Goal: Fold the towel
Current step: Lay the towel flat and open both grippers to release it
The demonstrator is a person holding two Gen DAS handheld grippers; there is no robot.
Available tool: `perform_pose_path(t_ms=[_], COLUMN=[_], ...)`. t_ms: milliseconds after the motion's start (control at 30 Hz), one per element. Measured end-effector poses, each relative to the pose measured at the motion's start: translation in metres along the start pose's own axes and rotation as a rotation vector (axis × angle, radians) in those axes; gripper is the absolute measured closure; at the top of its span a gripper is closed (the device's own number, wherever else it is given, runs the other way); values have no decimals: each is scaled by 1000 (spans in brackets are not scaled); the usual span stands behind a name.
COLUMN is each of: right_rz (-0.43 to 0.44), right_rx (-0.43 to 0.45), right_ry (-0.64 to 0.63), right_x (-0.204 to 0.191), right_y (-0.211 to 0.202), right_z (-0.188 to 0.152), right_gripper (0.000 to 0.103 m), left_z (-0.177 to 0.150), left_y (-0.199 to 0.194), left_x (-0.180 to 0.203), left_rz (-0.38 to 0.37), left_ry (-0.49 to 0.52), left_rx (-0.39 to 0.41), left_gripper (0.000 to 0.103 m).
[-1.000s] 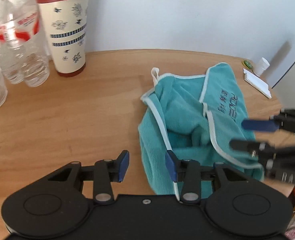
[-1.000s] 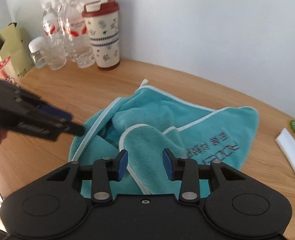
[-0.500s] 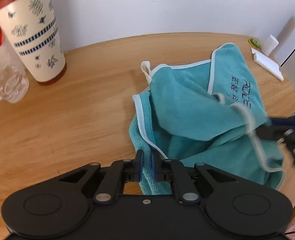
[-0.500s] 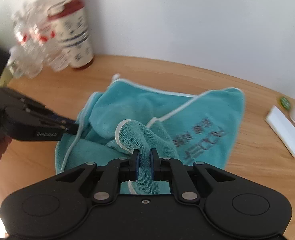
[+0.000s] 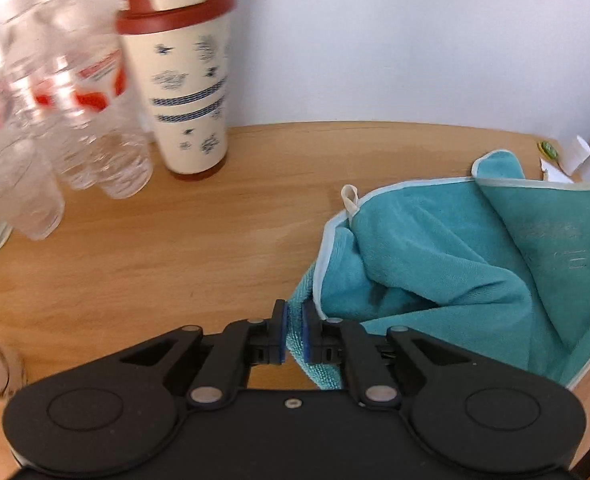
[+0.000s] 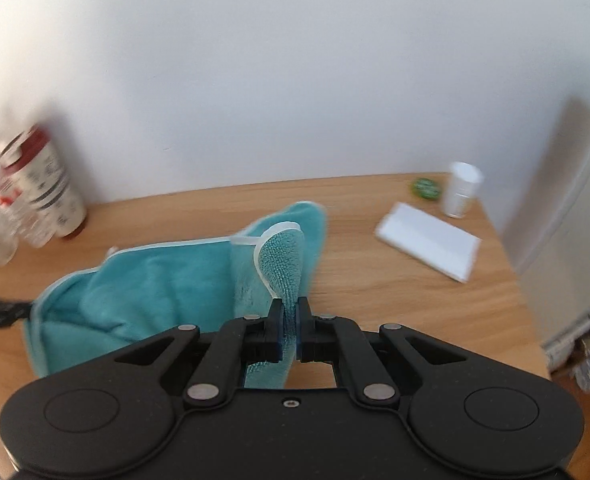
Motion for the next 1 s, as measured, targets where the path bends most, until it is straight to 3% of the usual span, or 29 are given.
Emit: perform_pose_path(t_ms=[100, 233, 500, 567, 633, 700, 1000], right_rz=[-64, -154, -282, -269, -269, -273, -297], right_rx=[-21, -93, -265, -277, -287, -306, -287], right_ry=[53, 133, 151, 149, 128, 114, 110], right_x=[25, 54, 95, 98, 99, 100, 119], right_y=[-7, -8, 16, 20, 24, 27, 9], right_z=[-18, -63, -132, -139, -143, -144, -144], right_gripper=[98, 98, 98, 96, 94, 88, 78], left_z=[-12, -42, -92, -102, -97, -89, -42], left_y=[-14, -15, -12, -11, -9, -8, -16], left_x=[-4, -1, 10, 11, 5, -3, -30], left_rz=[21, 27, 14, 15, 37, 38, 67], left_ry=[-12, -24, -27, -28, -40, -65, -140], left_rx=[9, -37, -138, -159, -164, -151, -63], left_gripper=[96, 97, 96, 92, 82, 65, 62])
Point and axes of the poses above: each gripper's, at about its wrist camera, not at the fingertips, and y roughly the way its jaws point, x to its right, z to its top, the point moved 10 cm from there along y, roughly the way its jaws point, and after that the axes turned 4 degrees about -y, right-handed, at the moved point
